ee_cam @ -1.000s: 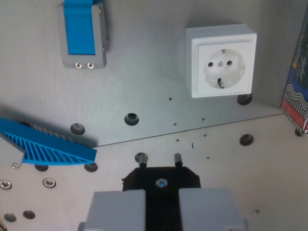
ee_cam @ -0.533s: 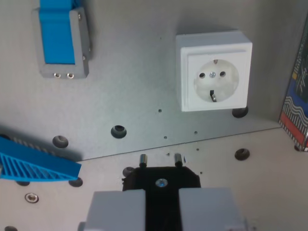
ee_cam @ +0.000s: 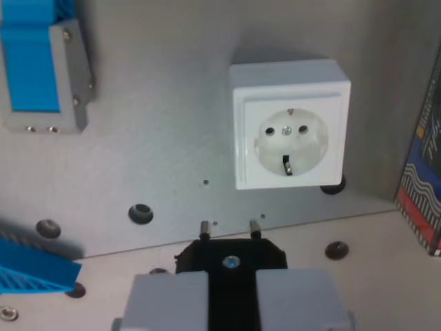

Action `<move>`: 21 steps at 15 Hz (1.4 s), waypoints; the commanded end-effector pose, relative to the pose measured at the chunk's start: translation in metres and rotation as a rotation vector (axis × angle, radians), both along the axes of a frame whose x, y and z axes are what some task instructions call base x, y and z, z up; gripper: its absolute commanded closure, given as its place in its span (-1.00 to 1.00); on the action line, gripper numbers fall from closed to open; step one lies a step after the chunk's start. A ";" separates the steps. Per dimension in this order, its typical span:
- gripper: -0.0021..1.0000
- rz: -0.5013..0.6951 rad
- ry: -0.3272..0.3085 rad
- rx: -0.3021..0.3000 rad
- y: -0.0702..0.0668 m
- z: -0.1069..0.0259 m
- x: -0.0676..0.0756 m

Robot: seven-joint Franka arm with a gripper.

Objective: Move above the white socket

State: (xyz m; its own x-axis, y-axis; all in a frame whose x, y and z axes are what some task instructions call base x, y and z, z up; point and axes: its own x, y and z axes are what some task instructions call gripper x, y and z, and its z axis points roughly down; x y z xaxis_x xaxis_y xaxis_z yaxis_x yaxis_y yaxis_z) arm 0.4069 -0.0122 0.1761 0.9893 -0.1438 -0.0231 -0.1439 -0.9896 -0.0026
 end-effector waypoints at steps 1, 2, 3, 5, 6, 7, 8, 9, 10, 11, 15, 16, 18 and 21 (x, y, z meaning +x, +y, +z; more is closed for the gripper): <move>1.00 0.028 -0.087 -0.014 -0.010 -0.017 -0.003; 1.00 0.030 -0.086 -0.015 -0.012 -0.021 -0.003; 1.00 0.033 -0.087 -0.016 -0.014 -0.025 -0.003; 1.00 0.033 -0.088 -0.018 -0.017 -0.032 -0.004; 1.00 0.034 -0.091 -0.019 -0.019 -0.036 -0.005; 1.00 0.034 -0.092 -0.020 -0.021 -0.040 -0.006; 1.00 0.035 -0.096 -0.020 -0.022 -0.043 -0.006; 1.00 0.034 -0.099 -0.021 -0.024 -0.046 -0.007; 1.00 0.035 -0.101 -0.023 -0.025 -0.049 -0.008; 1.00 0.036 -0.100 -0.023 -0.026 -0.052 -0.008; 1.00 0.034 -0.101 -0.026 -0.030 -0.061 -0.010; 1.00 0.034 -0.101 -0.026 -0.031 -0.063 -0.010; 1.00 0.036 -0.103 -0.027 -0.033 -0.066 -0.011; 1.00 0.036 -0.106 -0.027 -0.035 -0.071 -0.012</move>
